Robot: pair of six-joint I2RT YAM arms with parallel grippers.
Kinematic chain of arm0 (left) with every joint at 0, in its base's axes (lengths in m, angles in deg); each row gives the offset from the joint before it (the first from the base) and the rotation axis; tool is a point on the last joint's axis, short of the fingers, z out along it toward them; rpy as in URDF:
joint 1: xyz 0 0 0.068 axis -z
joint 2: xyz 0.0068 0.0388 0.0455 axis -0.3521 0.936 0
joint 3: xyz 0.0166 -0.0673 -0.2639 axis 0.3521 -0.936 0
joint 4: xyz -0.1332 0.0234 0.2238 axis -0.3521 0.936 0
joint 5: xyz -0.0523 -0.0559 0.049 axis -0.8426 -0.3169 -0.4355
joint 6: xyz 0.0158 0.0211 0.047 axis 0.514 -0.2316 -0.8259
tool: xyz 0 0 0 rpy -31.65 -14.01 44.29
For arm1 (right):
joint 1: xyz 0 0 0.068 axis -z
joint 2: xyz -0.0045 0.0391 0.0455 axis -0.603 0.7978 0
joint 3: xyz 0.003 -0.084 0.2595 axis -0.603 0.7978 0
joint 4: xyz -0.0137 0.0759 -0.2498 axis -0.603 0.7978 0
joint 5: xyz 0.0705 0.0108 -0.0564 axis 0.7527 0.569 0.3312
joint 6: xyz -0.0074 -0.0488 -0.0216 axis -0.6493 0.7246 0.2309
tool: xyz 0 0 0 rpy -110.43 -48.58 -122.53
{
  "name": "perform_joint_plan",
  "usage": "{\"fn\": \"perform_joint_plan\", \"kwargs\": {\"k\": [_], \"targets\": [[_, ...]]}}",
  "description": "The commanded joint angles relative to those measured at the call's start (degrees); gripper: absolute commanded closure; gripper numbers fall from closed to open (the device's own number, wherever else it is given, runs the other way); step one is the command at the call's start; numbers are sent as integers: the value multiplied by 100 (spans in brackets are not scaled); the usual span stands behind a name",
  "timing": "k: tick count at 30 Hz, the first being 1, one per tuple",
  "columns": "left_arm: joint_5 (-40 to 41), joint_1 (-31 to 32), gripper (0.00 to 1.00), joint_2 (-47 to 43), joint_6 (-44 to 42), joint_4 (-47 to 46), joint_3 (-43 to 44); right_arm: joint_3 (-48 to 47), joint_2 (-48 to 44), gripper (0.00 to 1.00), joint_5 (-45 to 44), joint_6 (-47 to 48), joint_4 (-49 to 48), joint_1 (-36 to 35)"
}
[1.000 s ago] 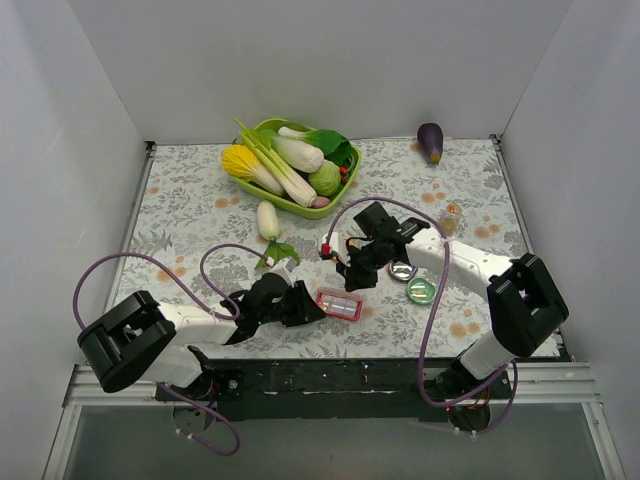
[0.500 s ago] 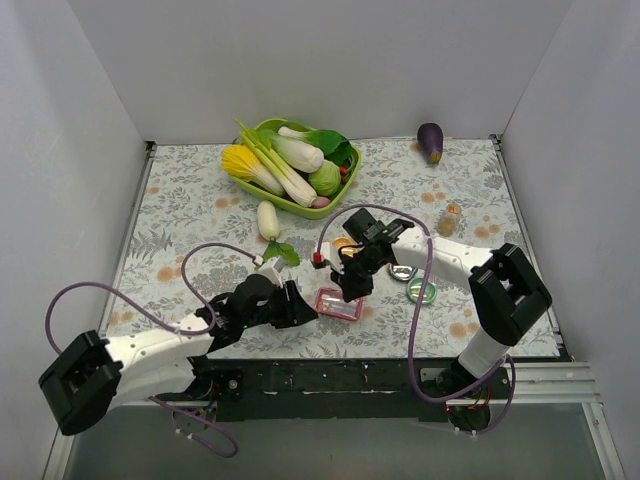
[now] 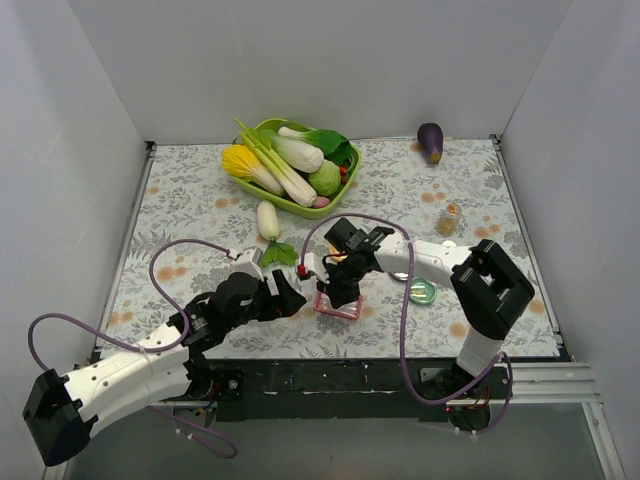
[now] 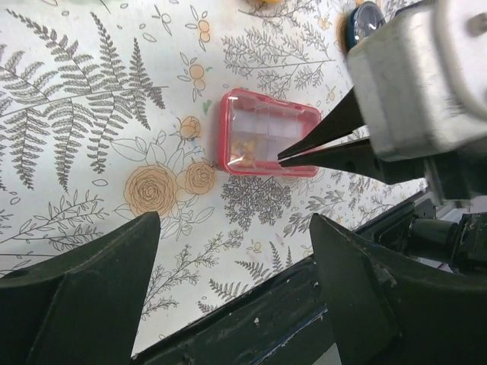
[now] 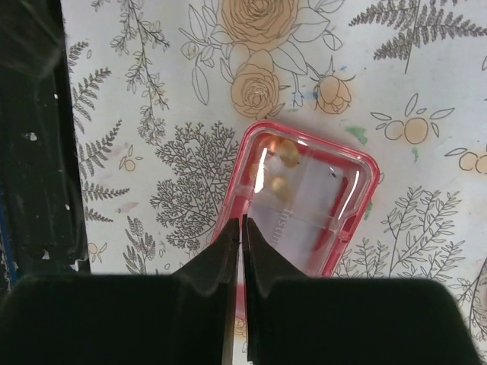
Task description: Sort the pills into containers
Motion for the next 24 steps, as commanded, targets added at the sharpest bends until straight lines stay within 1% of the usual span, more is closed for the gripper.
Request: {"fn": "perform_joint_plan", "kwargs": {"k": [1, 4, 6, 7, 8, 10, 13, 14, 16, 17, 18, 19, 20, 21, 22, 23, 24], "targets": [[421, -28, 19, -141, -264, 444, 412, 53, 223, 89, -485, 16, -6, 8], [509, -28, 16, -203, -326, 558, 518, -113, 171, 88, -275, 113, 134, 8], [518, -28, 11, -317, -404, 576, 553, -420, 4, 87, -108, 183, 442, 8], [527, -28, 5, -361, -509, 576, 614, -543, -84, 87, 6, 271, 573, 16], [545, -28, 2, -448, -597, 558, 641, -658, -189, 84, 33, 289, 731, 34], [518, -28, 2, -528, -912, 488, 807, -1017, -532, 80, 121, 368, 916, 157], [553, -36, 2, -599, -1317, 418, 1079, -1396, -1120, 57, 122, 386, 1032, 516], [588, -28, 2, -590, -1406, 435, 1341, -1449, -1296, 40, 122, 334, 1005, 778], [720, -36, 2, -511, -1599, 549, 1667, -1468, -1902, 24, 165, 158, 673, 1105], [764, -37, 2, -476, -1774, 671, 2009, -1424, -2130, 9, 253, 62, 497, 1507], [817, -37, 2, -397, -1845, 733, 2221, -1328, -2602, 2, 375, -383, 287, 1737], [887, -37, 2, -370, -1916, 786, 2397, -1179, -2851, 2, 281, -701, -455, 1948], [905, -37, 2, -344, -2064, 882, 2756, -951, -3097, 2, 19, -1017, -741, 2272], [922, -37, 2, -309, -2127, 927, 2933, -932, -3430, 2, -280, -1673, -1031, 2388], [931, -37, 2, -239, -2197, 979, 3083, -1027, -3486, 2, -631, -1845, -973, 2485], [923, -37, 2, -203, -2259, 1093, 3267, -1272, -3512, 2, -834, -2073, -903, 2643], [923, -37, 2, -168, -2346, 1138, 3547, -1309, -3626, 2, -1019, -2301, -928, 2731]]}}
